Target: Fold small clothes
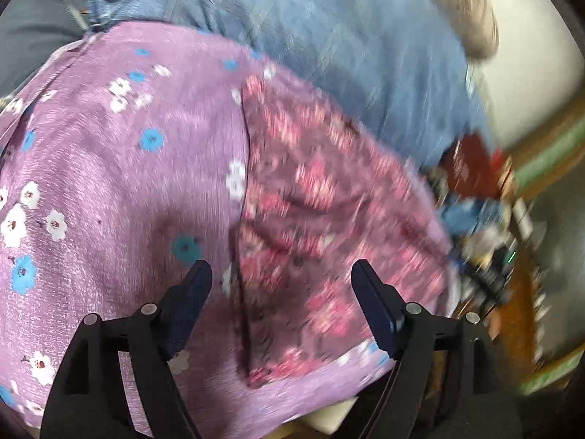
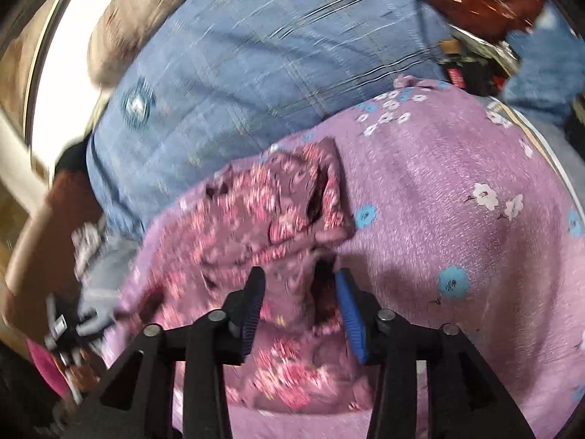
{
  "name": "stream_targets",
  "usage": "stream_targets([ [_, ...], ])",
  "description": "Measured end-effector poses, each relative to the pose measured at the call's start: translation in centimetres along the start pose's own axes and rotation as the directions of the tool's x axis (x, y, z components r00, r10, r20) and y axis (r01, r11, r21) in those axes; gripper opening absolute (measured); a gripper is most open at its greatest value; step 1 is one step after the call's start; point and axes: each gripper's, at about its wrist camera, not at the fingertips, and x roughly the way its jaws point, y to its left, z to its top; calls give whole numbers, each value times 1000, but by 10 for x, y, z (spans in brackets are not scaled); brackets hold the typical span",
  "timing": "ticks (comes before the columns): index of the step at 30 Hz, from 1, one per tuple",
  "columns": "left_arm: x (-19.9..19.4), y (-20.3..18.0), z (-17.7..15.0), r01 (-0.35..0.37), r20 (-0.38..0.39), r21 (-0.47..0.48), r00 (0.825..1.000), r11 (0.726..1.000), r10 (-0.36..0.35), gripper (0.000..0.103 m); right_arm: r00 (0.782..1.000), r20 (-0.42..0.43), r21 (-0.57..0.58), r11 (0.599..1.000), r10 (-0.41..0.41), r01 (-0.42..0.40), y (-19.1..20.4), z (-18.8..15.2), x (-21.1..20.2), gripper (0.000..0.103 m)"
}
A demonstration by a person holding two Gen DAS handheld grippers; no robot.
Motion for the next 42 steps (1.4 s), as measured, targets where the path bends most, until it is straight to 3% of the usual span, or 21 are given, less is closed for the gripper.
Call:
stream_targets([
  [2,12,-10,-8,-38,-56,81,998,996,43,79,999,-43,-60,998,5,-8,6,-5,3,47],
  [5,23,-27,-16,-105,-60,214,991,971,120,79,995,-79,-95,993,57,-65,13,-15,1,49],
  [8,42,-39,-6,-165,-68,273,979,948,190,79,988,-147,-138,988,53,-74,21,-18,17,49],
  [11,60,-41,25,-227,-50,239,968,944,246,78,989,-135,-136,988,60,-78,28,-3,32,41],
  [12,63,-39,41,-256,-31,200,963,946,267,77,991,-112,-109,990,74,-87,28,7,36,35],
  [14,63,-31,64,-294,-3,103,955,950,296,76,996,-44,-39,996,74,-75,24,26,39,34],
  [16,50,-14,79,-242,21,-30,970,970,242,75,998,21,65,996,64,-65,11,42,36,38],
  [17,40,-3,82,-163,32,-88,986,983,166,75,996,41,108,991,73,-77,5,46,34,38],
  [19,32,7,77,-95,22,-97,995,991,98,75,992,74,168,979,101,-112,-8,50,24,47],
  [21,31,11,68,-101,-4,-64,995,993,101,76,995,67,140,986,79,-88,-11,46,17,61],
  [24,44,17,54,-81,-93,-50,993,995,76,76,999,26,47,998,41,-42,-10,30,5,62],
  [27,59,12,42,-71,-154,-43,986,997,63,76,997,-37,-4,998,64,-65,-8,12,3,62],
  [30,64,0,42,-104,-131,-24,986,994,100,76,977,-167,-46,989,129,-139,4,-3,21,62],
  [32,65,-5,44,-94,-123,-41,989,995,89,76,971,-218,-73,991,93,-112,13,-6,36,56],
  [33,66,-6,45,-90,-123,-51,989,995,83,76,975,-200,-69,991,95,-111,15,-3,38,51],
  [36,66,-6,45,-85,-137,-78,988,993,74,76,990,0,83,986,143,-142,-2,27,32,53],
  [38,65,-3,45,-66,-146,-97,988,993,51,77,989,82,163,977,124,-136,-17,39,24,53],
  [39,64,0,44,-54,-146,-107,988,993,38,78,990,102,173,978,101,-118,-23,43,20,54],
  [42,68,2,43,-47,-143,-113,989,992,31,80,999,50,65,998,1,-4,-20,40,20,61],
])
